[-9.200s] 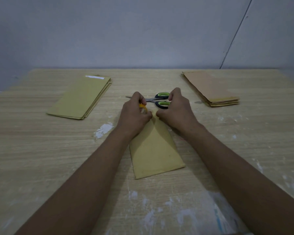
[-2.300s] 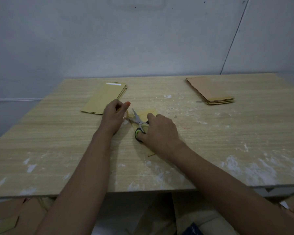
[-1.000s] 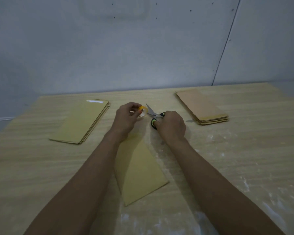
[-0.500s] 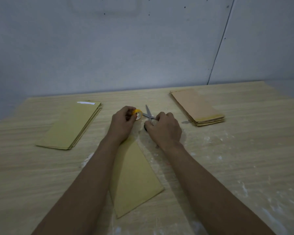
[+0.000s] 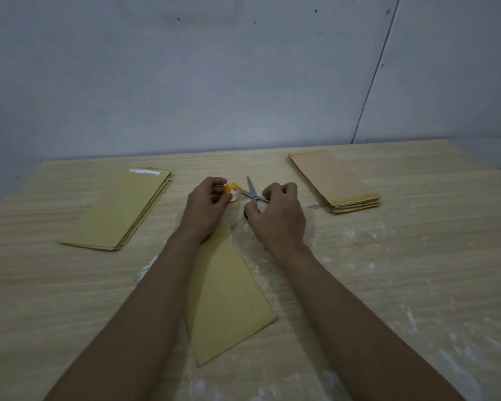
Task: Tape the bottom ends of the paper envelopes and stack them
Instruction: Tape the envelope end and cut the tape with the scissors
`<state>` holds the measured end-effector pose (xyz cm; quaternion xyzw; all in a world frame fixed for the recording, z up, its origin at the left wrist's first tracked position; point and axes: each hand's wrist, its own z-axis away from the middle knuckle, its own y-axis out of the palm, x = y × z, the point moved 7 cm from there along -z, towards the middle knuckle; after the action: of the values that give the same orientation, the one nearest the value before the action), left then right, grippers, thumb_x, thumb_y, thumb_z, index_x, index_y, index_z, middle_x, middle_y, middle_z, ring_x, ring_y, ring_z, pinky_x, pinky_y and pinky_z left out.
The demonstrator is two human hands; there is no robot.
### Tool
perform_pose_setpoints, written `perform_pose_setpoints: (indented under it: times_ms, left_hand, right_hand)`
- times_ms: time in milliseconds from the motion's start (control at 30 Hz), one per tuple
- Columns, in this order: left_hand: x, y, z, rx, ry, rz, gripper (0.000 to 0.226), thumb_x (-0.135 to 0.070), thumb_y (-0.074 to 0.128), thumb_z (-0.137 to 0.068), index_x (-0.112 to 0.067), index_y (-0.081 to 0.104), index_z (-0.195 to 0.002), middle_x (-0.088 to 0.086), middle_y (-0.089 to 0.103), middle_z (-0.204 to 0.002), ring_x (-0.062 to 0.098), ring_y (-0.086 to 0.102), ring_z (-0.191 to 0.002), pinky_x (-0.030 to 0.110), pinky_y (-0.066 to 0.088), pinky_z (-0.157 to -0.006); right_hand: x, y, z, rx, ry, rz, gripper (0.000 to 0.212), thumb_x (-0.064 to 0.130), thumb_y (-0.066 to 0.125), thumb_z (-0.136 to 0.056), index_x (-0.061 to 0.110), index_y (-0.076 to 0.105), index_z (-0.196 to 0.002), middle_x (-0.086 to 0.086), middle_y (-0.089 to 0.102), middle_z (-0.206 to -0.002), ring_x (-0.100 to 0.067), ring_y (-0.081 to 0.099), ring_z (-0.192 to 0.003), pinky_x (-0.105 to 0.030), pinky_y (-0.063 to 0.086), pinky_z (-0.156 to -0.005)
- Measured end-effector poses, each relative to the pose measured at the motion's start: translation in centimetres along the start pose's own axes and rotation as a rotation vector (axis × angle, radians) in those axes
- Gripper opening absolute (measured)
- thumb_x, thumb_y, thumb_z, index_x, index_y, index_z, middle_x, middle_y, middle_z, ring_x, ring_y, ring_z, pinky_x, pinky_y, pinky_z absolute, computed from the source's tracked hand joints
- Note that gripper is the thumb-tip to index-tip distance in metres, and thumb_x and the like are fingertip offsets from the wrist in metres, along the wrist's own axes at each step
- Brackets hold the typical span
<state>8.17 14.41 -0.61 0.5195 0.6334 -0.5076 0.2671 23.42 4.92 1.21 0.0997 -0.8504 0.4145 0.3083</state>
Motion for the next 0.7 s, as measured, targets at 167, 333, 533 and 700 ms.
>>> perform_pose_setpoints:
  times_ms: [167, 333, 533, 700]
  left_hand:
    - [0.0, -0.6, 0.3, 0.006, -0.086, 0.115, 0.033, -0.006, 0.071, -0.088, -0.011, 0.06, -0.119, 0.007, 0.067, -0.113, 0.021, 0.067, -0.103, 0.035, 0.056, -0.089]
    - [-1.2, -3.2, 0.9, 0.057, -0.125, -0.089, 0.027, -0.02, 0.076, -0.087, -0.016, 0.062, -0.11, 0.001, 0.062, -0.108, 0.013, 0.059, -0.083, 0.016, 0.047, -0.062]
    - [-0.5, -5.0, 3.1, 0.521, -0.363, -0.611, 0.052, -0.037, 0.091, -0.066, -0.024, 0.062, -0.106, -0.008, 0.055, -0.098, 0.015, 0.057, -0.093, 0.027, 0.046, -0.067]
    - [-1.3, -4.2, 3.3, 0.563, -0.372, -0.651, 0.041, -0.027, 0.091, -0.068, -0.022, 0.063, -0.096, 0.0, 0.061, -0.099, 0.018, 0.059, -0.087, 0.028, 0.045, -0.062]
  right_hand:
    - [0.7, -0.2, 0.1, -0.03, -0.082, -0.069, 0.023, 0.027, 0.067, -0.08, 0.011, 0.062, -0.096, -0.005, 0.046, -0.101, -0.026, 0.055, -0.076, -0.028, 0.037, -0.059]
    - [1.8, -0.2, 0.6, -0.054, -0.218, -0.189, 0.017, 0.02, 0.062, -0.078, 0.008, 0.064, -0.09, -0.006, 0.05, -0.094, -0.027, 0.059, -0.074, -0.028, 0.042, -0.058]
    - [2.8, 0.0, 1.3, -0.018, -0.301, -0.224, 0.007, 0.015, 0.063, -0.078, 0.01, 0.065, -0.083, -0.003, 0.057, -0.083, -0.021, 0.058, -0.072, -0.035, 0.049, -0.06]
    - [2.7, -0.2, 1.7, 0.033, -0.311, -0.238, 0.011, 0.02, 0.058, -0.076, 0.011, 0.064, -0.078, 0.001, 0.057, -0.07, -0.019, 0.055, -0.065, -0.038, 0.05, -0.06]
